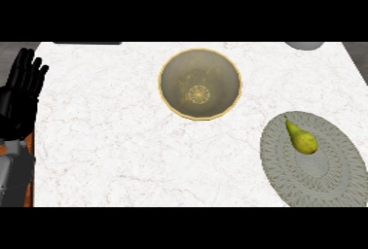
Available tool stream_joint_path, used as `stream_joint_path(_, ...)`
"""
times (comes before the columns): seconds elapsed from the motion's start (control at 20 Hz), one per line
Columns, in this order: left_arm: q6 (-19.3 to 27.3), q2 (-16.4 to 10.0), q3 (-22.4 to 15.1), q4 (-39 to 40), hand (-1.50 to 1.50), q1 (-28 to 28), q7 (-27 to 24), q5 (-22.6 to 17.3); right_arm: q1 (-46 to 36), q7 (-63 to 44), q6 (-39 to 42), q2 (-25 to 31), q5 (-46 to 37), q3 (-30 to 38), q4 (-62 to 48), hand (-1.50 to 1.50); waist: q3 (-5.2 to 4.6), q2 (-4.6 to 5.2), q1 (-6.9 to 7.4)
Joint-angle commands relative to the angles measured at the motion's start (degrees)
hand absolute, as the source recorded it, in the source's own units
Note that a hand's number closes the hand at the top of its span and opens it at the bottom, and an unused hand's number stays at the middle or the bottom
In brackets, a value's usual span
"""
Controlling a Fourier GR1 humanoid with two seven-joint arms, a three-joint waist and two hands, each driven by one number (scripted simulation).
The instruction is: Pick the squash from the placemat and place it in the bowl
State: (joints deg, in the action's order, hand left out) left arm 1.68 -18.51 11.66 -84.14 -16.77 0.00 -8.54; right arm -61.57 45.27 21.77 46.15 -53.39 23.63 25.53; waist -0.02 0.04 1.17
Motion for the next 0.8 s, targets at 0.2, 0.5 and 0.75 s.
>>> stream_joint_path(0.2, 0.18, 0.71, -0.55, -0.48, 0.00, 1.41, -0.31, 0.81, -9.70, -8.11, 13.07, -7.71, 5.22, -1.20, 2.33, 1.50, -0.06, -0.29, -0.70)
stream_joint_path(0.5, -0.32, 0.20, 0.77, 1.30, 0.00, 0.83, -0.95, 0.21, -10.19, -17.82, 13.87, -17.69, 6.71, -4.92, 8.91, 1.50, -0.06, -0.58, -1.76)
stream_joint_path(0.75, -0.04, 0.28, 0.63, -0.50, 0.00, 1.52, 0.39, 0.33, -12.94, -26.97, 17.69, -23.10, 7.63, -7.20, 13.20, 1.50, -0.02, -0.55, -1.49)
